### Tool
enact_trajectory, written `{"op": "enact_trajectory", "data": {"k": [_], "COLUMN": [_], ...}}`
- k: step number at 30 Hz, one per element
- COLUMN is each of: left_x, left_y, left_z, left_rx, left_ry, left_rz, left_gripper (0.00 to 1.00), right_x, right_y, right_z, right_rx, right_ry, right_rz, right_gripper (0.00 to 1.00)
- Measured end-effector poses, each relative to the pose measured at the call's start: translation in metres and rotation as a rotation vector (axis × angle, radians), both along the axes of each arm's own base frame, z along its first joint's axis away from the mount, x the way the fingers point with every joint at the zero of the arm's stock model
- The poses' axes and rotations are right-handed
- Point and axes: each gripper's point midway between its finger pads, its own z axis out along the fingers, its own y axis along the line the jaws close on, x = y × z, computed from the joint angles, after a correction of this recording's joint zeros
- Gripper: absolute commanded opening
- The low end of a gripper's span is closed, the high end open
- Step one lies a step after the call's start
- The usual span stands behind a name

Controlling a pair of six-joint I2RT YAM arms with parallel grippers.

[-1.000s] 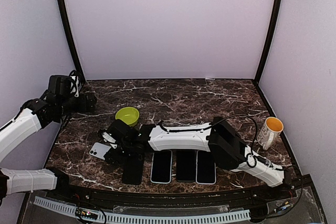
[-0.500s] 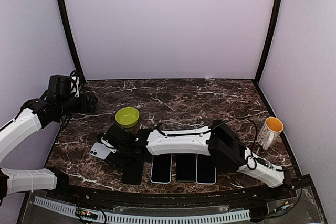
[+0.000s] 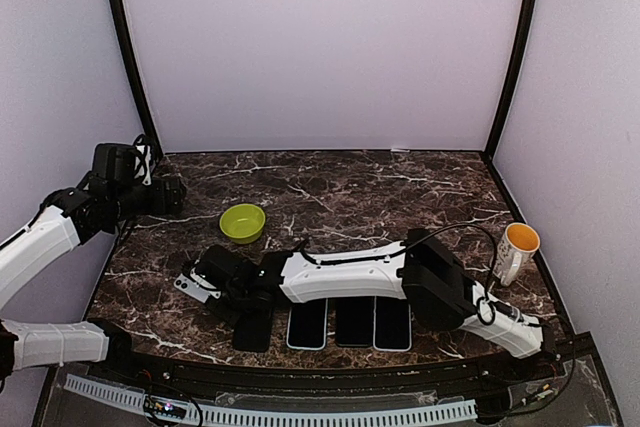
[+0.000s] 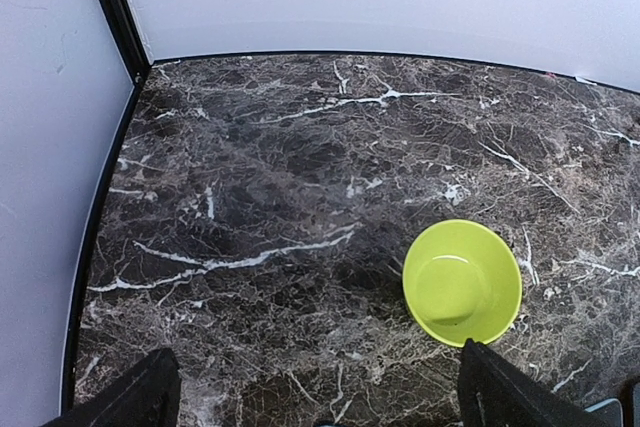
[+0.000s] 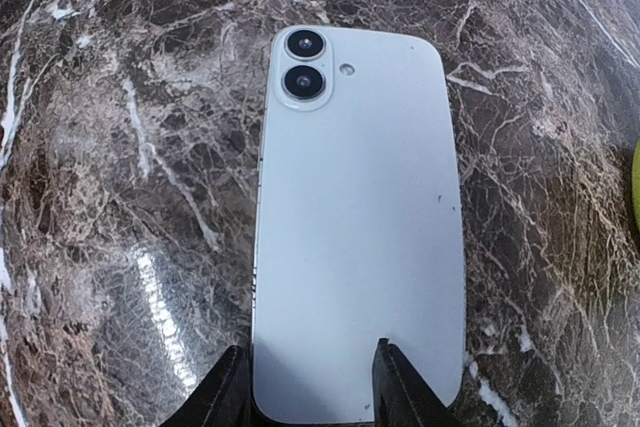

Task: Put the phone into the phone case
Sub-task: Move the phone to the center of the board.

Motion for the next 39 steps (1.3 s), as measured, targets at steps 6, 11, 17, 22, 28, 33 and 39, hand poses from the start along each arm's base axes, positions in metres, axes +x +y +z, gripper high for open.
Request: {"op": "enact_trajectory", "data": {"k": [6,11,17,22,28,33,39], "left_x": [0.001,0.001,0.008,0.000,-0.032,-0.055,-0.064], "left_y": [-0.001,-0.001,-0.006,-0.013,-0.001,-0.001,-0.007], "left_z": [-0.003,-0.004,-0.035,-0.119,-0.151,-0.177,-0.194], "left_rx": [0.001,0.001,0.027,-0.018,-0.144,-0.207,-0.269], "left_ry": [0.008,0.010,0.103,0.423,0.545,0.626,0.679], "left_rz": [-0.003,-0.004,-0.031,-0.034,0.075,0.128,0.160], "left_gripper": [0.99,0.98,0.81,0.75,0.68,0.66,0.59], "right_x": [-0.002,0.004,0.026,0.038,0.038,0.034,0.032], "right_y": [-0.005,-0.003,0.001,-0.003,-0.005,-0.003,-0.003], "right_z": [0.004,0.007,0.018,0.014,0.010,0.010,0.010], "right_rx": [0.025,0.056,0.116,0.132,0.120,0.121,0.113], "right_ry": [0.045,0.077,0.111,0.123,0.123,0.130,0.113], "right_rz": [0.010,-0.014,-0.093,-0.127,-0.121,-0.090,-0.058], "right_gripper": [0.68,0.70,0.76,0.79,0.81,0.86,0.92]}}
